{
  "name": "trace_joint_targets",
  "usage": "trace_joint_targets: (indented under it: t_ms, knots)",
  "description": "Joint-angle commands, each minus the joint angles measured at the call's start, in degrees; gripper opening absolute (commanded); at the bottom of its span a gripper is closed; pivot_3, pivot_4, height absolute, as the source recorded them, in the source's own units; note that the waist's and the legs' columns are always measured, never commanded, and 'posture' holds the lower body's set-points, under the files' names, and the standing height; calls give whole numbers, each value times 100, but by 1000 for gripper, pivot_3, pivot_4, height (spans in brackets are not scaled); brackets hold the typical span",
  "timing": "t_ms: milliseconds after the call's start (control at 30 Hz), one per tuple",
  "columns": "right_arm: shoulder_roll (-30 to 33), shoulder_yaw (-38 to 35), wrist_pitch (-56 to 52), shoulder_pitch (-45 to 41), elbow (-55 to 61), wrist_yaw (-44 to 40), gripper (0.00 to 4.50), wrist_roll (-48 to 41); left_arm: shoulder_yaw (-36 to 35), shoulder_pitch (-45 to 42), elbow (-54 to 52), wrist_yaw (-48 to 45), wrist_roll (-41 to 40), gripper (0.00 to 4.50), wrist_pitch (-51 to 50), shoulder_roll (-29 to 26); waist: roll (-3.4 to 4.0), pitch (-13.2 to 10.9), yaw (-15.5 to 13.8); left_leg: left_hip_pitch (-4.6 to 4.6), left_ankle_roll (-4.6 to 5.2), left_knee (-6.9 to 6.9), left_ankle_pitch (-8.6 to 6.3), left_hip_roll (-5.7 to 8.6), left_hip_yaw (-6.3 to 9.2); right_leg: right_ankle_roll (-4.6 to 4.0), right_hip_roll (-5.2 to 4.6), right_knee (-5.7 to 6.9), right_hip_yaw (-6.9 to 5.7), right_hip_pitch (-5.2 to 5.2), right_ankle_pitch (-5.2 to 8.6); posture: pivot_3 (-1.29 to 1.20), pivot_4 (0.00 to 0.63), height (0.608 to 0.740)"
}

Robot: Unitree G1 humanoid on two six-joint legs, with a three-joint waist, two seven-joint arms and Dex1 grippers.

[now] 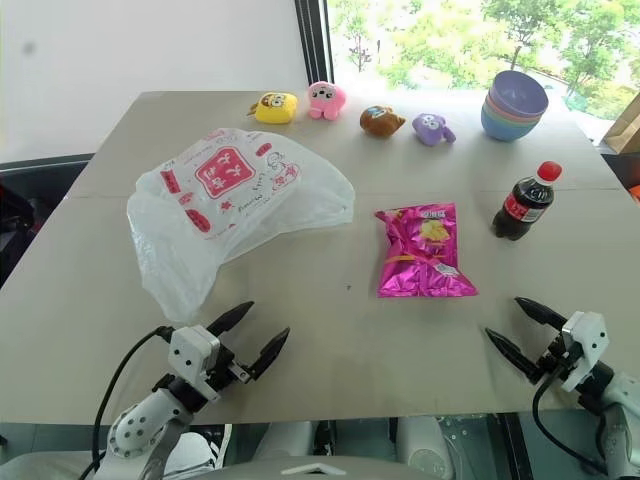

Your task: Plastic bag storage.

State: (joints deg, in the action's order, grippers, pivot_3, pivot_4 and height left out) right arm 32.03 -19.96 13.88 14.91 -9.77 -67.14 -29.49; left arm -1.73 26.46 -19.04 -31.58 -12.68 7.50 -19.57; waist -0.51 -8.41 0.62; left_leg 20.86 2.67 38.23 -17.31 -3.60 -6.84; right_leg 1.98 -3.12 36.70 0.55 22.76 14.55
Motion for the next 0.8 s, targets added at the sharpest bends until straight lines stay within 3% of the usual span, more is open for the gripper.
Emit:
trace_joint_targets:
  t_ms: [33,167,400,600,800]
  knots:
    - [-20,184,-116,318,786,-117,4500,-139,-149,76,-540,545,289,4423,-158,127,-2,-1,0,0,0,0,0,0,0,0,0,0,0,0,0,0,150,740]
    - [-117,550,-424,740,1770,28,4500,-254,-136,368,-1017,835,798,4423,137,162,-6,-1,8,0,0,1,0,-1,0,0,0,2,1,0,0,0,150,740]
    - [-226,1277,-1034,1279,3537,443,4500,-448,-707,611,-1602,1903,1958,4423,740,590,-27,-2,-4,6,0,6,-2,-3,6,0,-8,1,-1,4,1,0,150,740]
    - [-184,1357,-1177,1018,3581,556,4500,-447,-1369,314,-1301,2467,1864,4423,249,884,-64,-12,-6,11,1,7,-3,-3,12,-1,-6,1,-11,5,2,0,150,740]
    - [-214,1444,-1075,822,3332,462,4500,-371,-1321,-163,-682,2272,2052,4423,197,530,-65,-12,-22,14,1,9,-2,-2,16,-1,0,2,-20,5,2,0,150,740]
